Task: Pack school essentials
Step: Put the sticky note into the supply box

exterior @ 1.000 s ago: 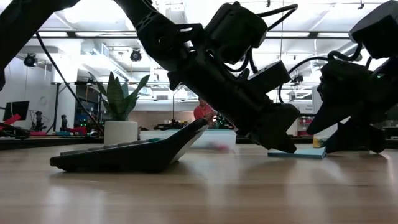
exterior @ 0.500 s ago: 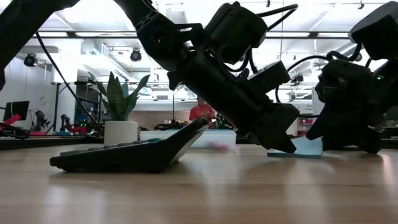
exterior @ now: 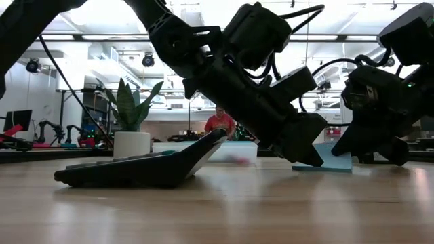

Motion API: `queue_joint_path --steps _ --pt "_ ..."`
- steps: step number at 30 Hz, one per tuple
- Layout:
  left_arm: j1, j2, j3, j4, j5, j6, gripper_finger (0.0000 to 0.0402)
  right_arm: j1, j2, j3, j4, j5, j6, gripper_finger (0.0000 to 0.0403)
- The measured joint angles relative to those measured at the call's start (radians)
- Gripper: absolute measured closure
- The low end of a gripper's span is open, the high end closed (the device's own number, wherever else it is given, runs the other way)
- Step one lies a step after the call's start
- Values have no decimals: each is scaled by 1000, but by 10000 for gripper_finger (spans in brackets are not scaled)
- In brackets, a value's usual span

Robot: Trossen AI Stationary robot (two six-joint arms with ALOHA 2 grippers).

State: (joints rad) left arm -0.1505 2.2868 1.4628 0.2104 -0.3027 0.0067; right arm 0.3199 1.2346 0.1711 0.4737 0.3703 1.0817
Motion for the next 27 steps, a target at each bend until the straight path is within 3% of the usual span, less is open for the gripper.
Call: queue_joint_path --steps 8,16,27 --pt "-17 -45 -5 -51 6 50 402 0 -7 1 -6 -5 -31 392" --pt "-66 -232 -45 -148 -55 179 402 -1 -58 1 -46 -11 -83 392" --pt "-85 -640 -390 -110 -72 210 402 -57 -222 3 -79 -12 -193 391"
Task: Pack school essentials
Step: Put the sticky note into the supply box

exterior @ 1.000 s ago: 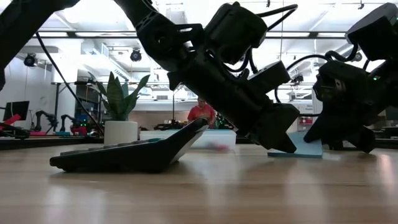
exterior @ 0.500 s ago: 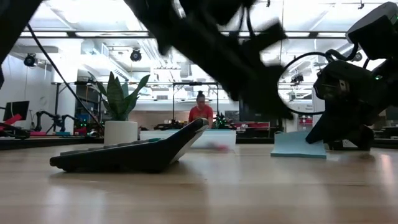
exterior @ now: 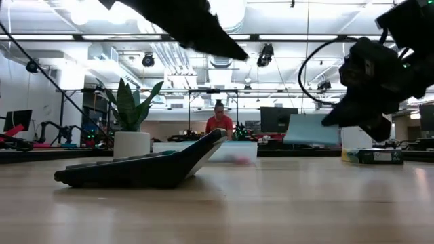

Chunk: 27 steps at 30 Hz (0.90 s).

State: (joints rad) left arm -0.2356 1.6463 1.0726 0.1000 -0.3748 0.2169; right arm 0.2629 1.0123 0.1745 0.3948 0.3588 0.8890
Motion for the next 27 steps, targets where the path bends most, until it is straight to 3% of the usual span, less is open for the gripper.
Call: queue_joint_path --steps 7,14,21,27 --pt "-21 -212 -218 85 1 -3 402 -61 -110 3 -7 -1 -80 390" --pt "-29 -388 -379 116 0 -35 402 -138 -151 175 -260 -18 -218 390" --pt "-29 -539 -494 141 -47 -52 402 -258 -68 408 -454 -68 -403 390" --pt "-28 -610 -569 213 -58 -56 402 -415 113 564 -446 -273 -527 390"
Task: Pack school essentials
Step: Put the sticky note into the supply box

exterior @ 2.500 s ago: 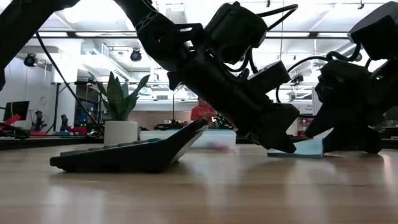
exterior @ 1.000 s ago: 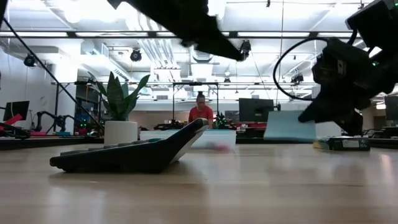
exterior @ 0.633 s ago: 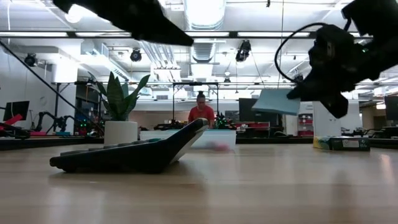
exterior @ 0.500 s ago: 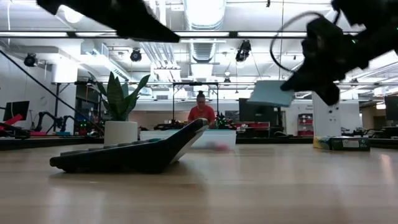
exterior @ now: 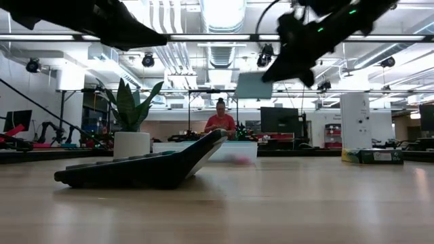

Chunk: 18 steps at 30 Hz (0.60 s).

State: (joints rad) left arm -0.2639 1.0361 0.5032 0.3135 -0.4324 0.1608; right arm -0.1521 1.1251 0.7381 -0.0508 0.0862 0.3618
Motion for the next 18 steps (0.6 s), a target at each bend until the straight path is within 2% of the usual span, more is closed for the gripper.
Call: queue_joint_path --steps 4,10,18 --pt "-1 -2 -35 62 0 2 402 -94 152 86 -3 -121 -62 390" --pt "-1 10 -36 69 0 3 402 -209 362 188 -7 -286 -101 390" --pt "-1 10 -37 69 0 2 402 -270 523 280 -9 -425 -101 390"
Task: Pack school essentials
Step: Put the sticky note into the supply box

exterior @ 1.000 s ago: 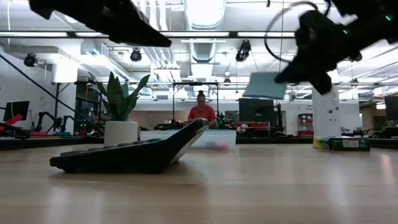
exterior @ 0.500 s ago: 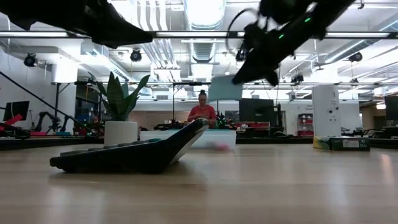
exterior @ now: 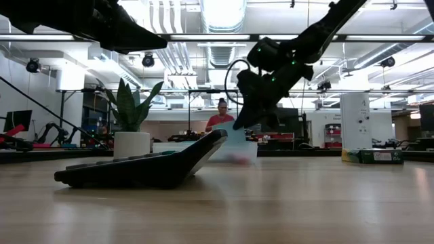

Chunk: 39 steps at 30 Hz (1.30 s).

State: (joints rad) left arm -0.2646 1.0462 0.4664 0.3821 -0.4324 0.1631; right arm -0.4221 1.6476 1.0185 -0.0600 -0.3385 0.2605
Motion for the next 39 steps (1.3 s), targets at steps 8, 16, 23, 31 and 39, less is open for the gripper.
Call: queue_joint_path --steps 8,16,23,31,39 --pt "0 0 -1 0 0 0 402 -4 40 55 -92 -1 -36 388" --pt "1 0 -2 2 0 0 402 -4 24 55 -129 163 -39 331" --pt "0 0 -4 2 0 -2 402 -1 3 54 -154 157 -41 317" --pt "0 0 -4 4 0 -3 402 12 2 54 -177 156 -33 316" --pt "0 0 -7 6 0 -25 402 10 -10 92 -216 193 -36 316"
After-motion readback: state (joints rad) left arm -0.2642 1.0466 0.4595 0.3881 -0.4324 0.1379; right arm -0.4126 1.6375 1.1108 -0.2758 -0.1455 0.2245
